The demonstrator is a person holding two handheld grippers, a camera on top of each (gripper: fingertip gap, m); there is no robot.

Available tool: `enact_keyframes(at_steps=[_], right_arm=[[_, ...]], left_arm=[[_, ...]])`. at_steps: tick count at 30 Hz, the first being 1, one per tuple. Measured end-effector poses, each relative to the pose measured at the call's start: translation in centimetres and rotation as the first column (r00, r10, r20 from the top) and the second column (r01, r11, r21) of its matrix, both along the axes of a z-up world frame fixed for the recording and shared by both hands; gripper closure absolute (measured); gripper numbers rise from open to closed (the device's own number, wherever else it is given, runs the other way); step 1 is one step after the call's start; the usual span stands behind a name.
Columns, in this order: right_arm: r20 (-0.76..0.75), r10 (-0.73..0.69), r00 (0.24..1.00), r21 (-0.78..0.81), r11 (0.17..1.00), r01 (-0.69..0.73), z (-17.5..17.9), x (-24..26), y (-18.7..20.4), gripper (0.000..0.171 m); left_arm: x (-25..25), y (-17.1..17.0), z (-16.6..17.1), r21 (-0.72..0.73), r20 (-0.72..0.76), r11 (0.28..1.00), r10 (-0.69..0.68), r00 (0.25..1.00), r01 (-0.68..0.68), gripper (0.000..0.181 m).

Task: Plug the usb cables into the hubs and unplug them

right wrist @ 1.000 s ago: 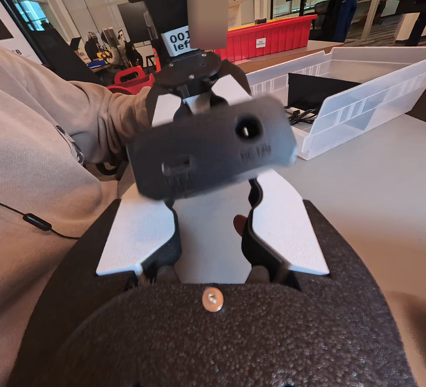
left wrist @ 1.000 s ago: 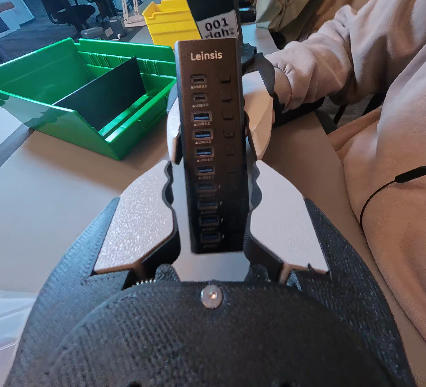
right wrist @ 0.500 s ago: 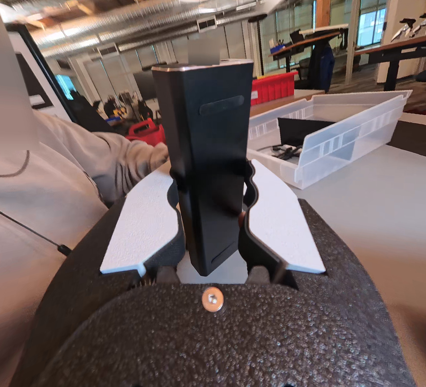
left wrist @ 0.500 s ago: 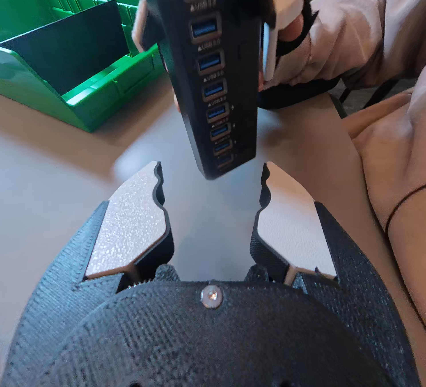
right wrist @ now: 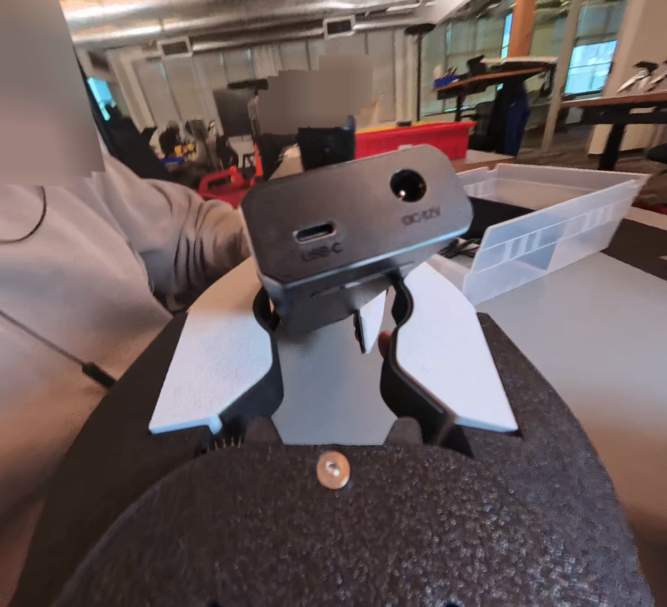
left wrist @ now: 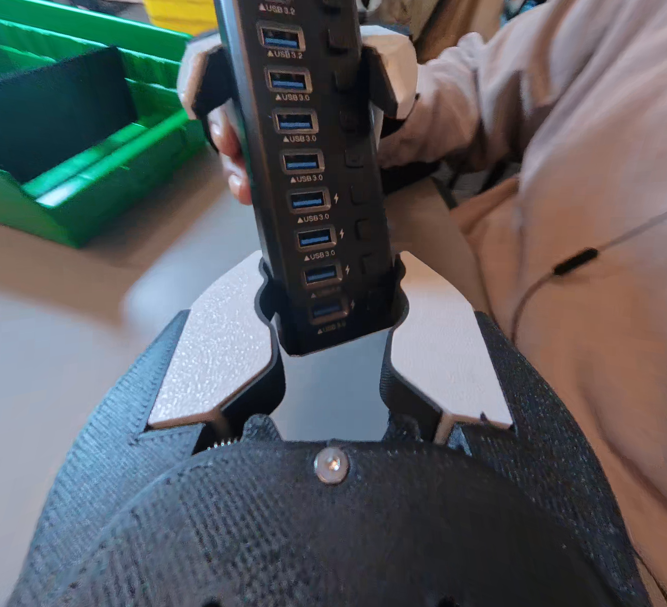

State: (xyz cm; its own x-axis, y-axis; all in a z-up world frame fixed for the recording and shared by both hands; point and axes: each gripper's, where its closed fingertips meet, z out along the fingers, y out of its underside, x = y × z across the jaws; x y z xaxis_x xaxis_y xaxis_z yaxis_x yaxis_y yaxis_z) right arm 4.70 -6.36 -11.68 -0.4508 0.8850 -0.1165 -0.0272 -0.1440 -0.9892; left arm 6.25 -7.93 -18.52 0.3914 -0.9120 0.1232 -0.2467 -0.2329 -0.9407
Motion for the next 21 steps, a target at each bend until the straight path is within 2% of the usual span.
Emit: enact_keyframes(at_steps=[3,6,16,21], right_arm=[[0.004,0.085,0.996,0.071,0.994,-0.085,-0.5,0.2,-2.3,0.097],[0.023,0.084,0.996,0.129,0.988,-0.086,-1.2,0.1,-3.1,0.09],[0.087,0.107,0.99,0.108,0.987,-0.116,-2.9,-0.4,-3.5,0.09],[0.122,0.132,0.984,0.116,0.982,-0.147,-3.7,-0.5,-4.4,0.1]], left_arm=[[0.8,-2.5,-0.4,-0.12,0.074,0.98,-0.153,0.985,0.161,0.117],[1.2,-3.4,-1.0,-0.16,0.085,0.961,-0.215,0.973,0.227,0.117],[0.9,-3.4,-1.7,-0.205,0.083,0.953,-0.212,0.974,0.225,0.118],[0.8,-3.4,-2.5,-0.223,0.059,0.95,-0.211,0.976,0.219,0.119]])
